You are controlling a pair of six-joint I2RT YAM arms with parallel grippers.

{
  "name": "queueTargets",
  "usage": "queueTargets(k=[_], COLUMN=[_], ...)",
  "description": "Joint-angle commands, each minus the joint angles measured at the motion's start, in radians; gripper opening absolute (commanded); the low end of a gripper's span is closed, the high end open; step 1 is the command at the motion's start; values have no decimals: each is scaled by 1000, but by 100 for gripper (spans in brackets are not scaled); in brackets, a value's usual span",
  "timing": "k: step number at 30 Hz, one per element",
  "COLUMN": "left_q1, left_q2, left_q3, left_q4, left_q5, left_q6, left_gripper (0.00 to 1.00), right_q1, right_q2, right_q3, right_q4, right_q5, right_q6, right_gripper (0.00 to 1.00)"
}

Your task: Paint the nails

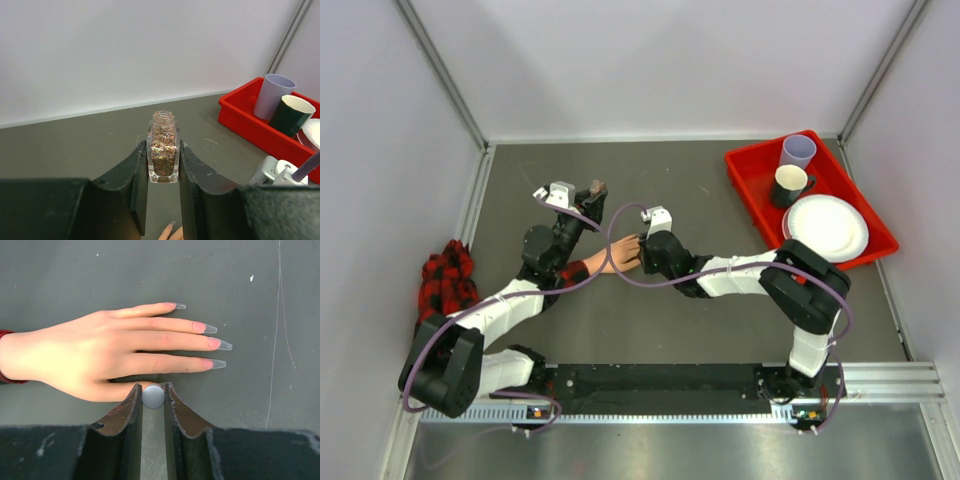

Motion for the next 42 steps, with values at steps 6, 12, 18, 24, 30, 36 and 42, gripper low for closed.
queueTargets(k=[6,12,18,24,30,36,42], left_q1=[5,5,5,3,3,-3,-99], left_q2=[-34,-31,-37,-69,-127,-103,-184], left_q3=[0,0,11,57,163,336,370], left_q4=[36,37,29,-33,-289,-576,-705], left_q5=[8,10,11,37,237,653,885], left_q6=[-10,-11,-19,-76,-165,-209,-141], left_gripper=[0,0,0,0,0,0,0], right_q1=[12,12,12,12,8,-11,-11], right_q2=[-71,-125,-221,-400,-695,-907,-996], right_q3=[11,-3,-27,-70,-109,15,210], right_q4=[42,6,-118,-302,-578,-880,-1085], right_q5=[15,66,110,150,100,-55,-312], right_q6=[-12,-9,17,35,-1,-77,-104], right_gripper=[0,0,0,0,0,0,0])
